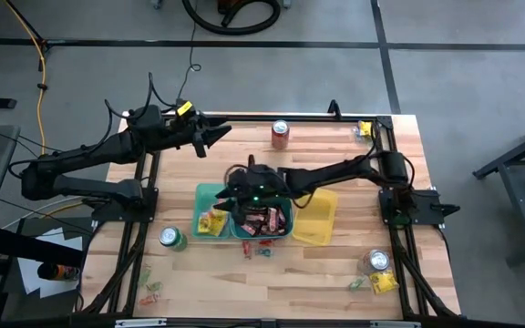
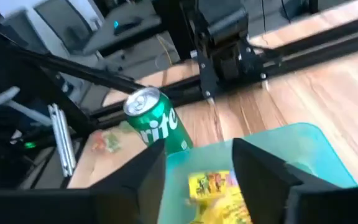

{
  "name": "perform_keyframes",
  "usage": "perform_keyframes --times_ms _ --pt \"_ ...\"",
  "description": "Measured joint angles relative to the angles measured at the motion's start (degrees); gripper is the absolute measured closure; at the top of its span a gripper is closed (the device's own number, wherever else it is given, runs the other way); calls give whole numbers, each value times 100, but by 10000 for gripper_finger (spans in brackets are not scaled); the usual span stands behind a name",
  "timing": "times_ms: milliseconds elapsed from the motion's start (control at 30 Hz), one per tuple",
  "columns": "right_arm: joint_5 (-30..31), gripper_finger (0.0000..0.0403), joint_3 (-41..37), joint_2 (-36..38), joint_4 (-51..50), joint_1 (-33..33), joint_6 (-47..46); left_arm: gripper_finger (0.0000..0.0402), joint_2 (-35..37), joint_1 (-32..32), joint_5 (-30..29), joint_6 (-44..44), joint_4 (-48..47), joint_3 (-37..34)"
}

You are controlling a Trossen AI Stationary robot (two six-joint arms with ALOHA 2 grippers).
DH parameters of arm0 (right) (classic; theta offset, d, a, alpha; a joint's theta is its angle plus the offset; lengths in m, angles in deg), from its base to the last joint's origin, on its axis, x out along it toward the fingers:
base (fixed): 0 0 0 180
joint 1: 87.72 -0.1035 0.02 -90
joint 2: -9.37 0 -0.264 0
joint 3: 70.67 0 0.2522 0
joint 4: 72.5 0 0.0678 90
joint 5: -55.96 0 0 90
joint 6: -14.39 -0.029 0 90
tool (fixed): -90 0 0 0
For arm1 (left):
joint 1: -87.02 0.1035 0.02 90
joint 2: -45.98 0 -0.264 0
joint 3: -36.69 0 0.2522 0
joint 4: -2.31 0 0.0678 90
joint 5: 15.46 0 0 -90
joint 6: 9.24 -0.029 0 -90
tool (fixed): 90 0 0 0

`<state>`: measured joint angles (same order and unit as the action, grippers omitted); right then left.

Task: Sort candy
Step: Put the yellow candy into the green bin

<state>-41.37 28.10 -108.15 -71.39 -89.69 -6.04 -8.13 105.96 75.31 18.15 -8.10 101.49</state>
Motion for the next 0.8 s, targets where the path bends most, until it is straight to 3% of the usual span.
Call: perform_keyframes --times_ms 200,500,633,800 --pt "-22 173 610 -21 -1356 38 619 183 0 0 26 -109 -6 0" --pt "-21 167 740 837 -3800 206 1454 183 2 0 375 -241 -108 0" --pt "125 167 126 1559 -4510 182 1502 183 2 -46 363 -455 -145 0" --pt "741 167 -1523 2923 -4322 49 574 183 2 -137 359 -506 -191 0"
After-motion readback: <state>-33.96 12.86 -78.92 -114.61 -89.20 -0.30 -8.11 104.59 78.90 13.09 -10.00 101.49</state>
